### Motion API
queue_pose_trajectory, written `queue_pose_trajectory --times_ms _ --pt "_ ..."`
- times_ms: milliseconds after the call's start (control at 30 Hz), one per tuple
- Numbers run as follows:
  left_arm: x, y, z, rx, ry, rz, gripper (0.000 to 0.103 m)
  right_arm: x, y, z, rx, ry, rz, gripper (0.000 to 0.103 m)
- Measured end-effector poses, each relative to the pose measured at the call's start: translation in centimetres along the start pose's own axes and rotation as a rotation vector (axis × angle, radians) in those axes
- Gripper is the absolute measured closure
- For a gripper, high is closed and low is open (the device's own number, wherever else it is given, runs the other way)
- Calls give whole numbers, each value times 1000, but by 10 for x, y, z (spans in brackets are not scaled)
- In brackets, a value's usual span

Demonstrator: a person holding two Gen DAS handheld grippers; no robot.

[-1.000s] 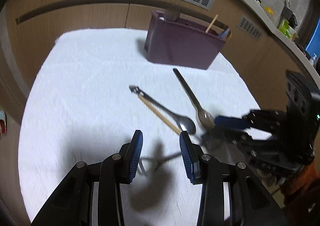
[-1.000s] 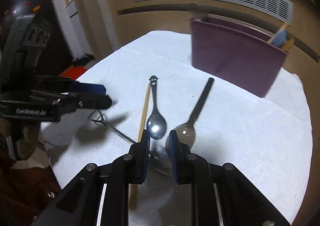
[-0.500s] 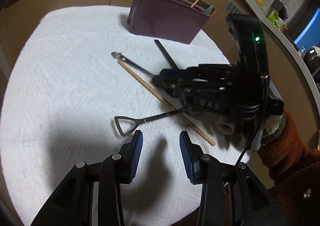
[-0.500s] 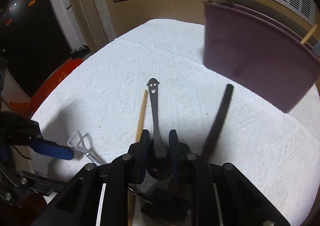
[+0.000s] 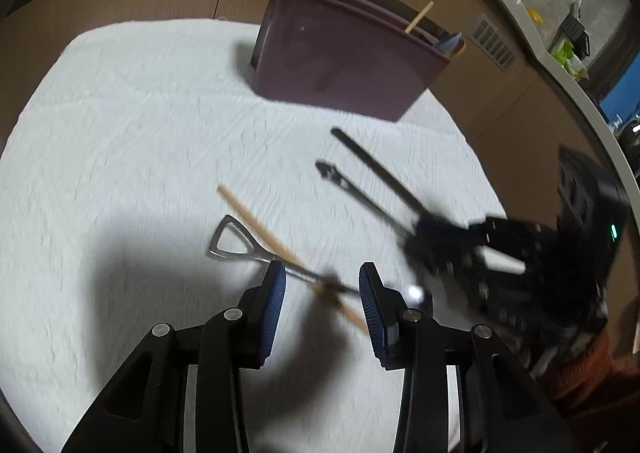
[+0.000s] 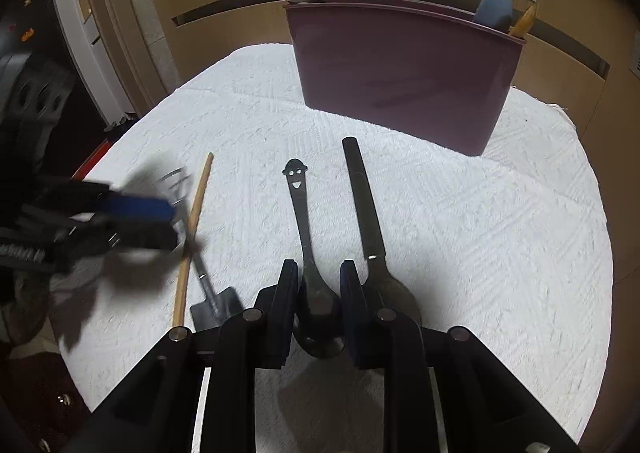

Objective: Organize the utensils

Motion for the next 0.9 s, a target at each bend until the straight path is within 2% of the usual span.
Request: queue_pose_trajectory --times_ms 133,233,400,467,600,700,767,900 --pt "8 23 -4 -17 10 66 64 -13 2 -19 -48 38 44 81" --pt "-4 39 -14 -50 35 125 64 -9 7 -42 -108 90 42 81" --pt "-33 45 -45 -97 135 183 64 16 25 -68 -137 150 16 82" --pt "-40 39 -57 -128 157 176 64 27 32 -72 -142 131 8 83" --pt "-39 21 -60 -145 167 137 64 40 41 -67 -132 82 -5 97" --pt "-28 11 -49 -145 134 84 64 39 41 -46 -94 12 3 97" --pt "-17 8 -36 -130 113 49 64 35 37 -29 -52 -4 6 97" --pt "7 10 -15 -83 118 4 64 20 23 0 12 -41 17 96"
Point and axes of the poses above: each gripper's, at about its wrist camera, not at the fingertips, and x roughly the way its jaws point, z to its right, y to its top, the point moved 6 cm from there along x, roughly the way its jaws point, and after that the axes turned 3 degrees about -y, right-handed, at the moved point
